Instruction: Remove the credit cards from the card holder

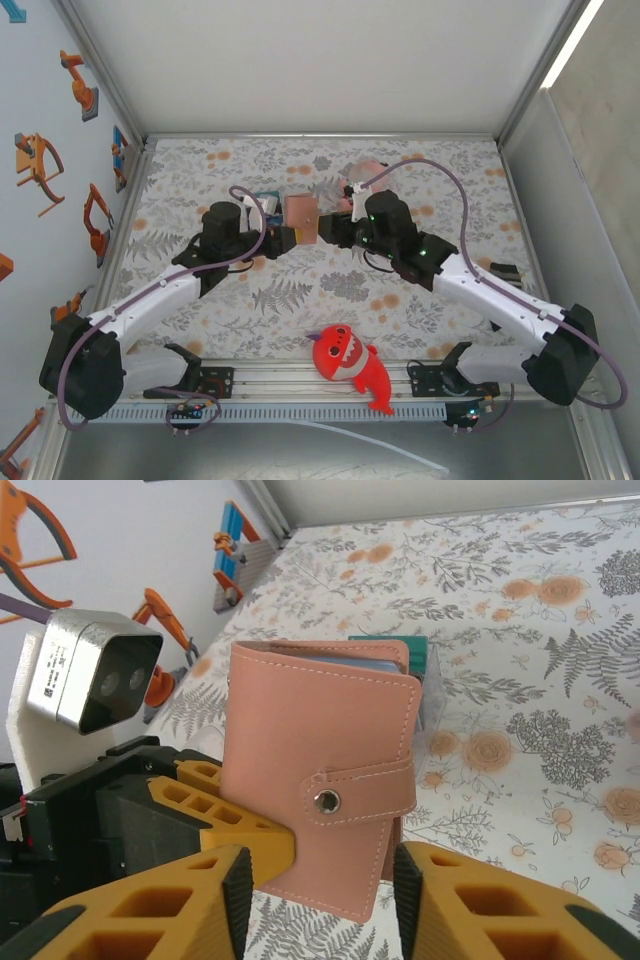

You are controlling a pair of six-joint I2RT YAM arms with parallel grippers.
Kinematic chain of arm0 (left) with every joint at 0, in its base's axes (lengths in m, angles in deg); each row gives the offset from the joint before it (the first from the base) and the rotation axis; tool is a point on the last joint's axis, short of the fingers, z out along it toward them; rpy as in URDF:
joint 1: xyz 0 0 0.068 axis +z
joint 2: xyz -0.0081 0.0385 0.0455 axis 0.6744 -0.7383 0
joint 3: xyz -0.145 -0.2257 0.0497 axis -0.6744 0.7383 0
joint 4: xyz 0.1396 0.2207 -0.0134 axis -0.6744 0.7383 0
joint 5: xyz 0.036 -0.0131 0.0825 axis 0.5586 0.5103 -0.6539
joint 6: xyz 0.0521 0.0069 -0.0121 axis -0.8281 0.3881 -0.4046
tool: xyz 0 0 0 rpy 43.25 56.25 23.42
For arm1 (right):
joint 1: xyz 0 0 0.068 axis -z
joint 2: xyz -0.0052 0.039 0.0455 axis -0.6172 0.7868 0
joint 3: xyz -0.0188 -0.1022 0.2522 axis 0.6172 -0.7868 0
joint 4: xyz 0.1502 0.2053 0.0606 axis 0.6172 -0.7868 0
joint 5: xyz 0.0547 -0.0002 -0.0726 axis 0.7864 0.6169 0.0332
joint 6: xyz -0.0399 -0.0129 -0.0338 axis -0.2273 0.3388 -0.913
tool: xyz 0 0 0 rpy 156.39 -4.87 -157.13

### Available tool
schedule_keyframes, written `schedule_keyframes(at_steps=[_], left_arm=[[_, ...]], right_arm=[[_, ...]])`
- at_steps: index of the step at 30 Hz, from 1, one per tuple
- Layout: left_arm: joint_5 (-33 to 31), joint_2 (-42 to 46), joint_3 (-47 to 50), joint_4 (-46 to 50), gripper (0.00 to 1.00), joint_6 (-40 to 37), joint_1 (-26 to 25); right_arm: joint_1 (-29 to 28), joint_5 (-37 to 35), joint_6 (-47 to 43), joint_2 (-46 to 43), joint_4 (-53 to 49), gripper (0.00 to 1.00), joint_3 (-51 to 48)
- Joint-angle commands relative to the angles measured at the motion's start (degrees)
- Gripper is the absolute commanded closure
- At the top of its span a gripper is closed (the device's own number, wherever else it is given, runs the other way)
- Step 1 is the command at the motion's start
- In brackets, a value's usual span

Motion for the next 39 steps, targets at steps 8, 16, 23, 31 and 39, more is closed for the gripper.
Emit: schedule_keyframes(at_steps=[8,16,23,31,39], left_arm=[[-2.5,2.9,-0.5,0.0,0.89,-1.5,0.0],[-1.1,2.0,-0.9,-0.7,0.89,-1.8,0.0],[0.6,1.8,-1.0,-1.1,0.89,-1.7,-0.2],[2.9,1.8,-1.2,-1.8,0.88,-2.2,-0.4],[4.3,1.9,-1.4,-2.1,0.88,-2.4,-0.6]], right_arm=[[-3.2,-4.1,-3.8,6.3,-6.8,0.67,6.9],[-3.7,-4.8,-4.0,8.7,-6.6,0.71,9.2],[-3.7,-3.7,-4.3,12.0,-7.2,0.71,12.4],[-3.7,-3.7,-4.4,14.8,-8.7,0.70,14.9],[-3.7,-5.1,-4.3,15.7,-10.4,0.64,15.4]])
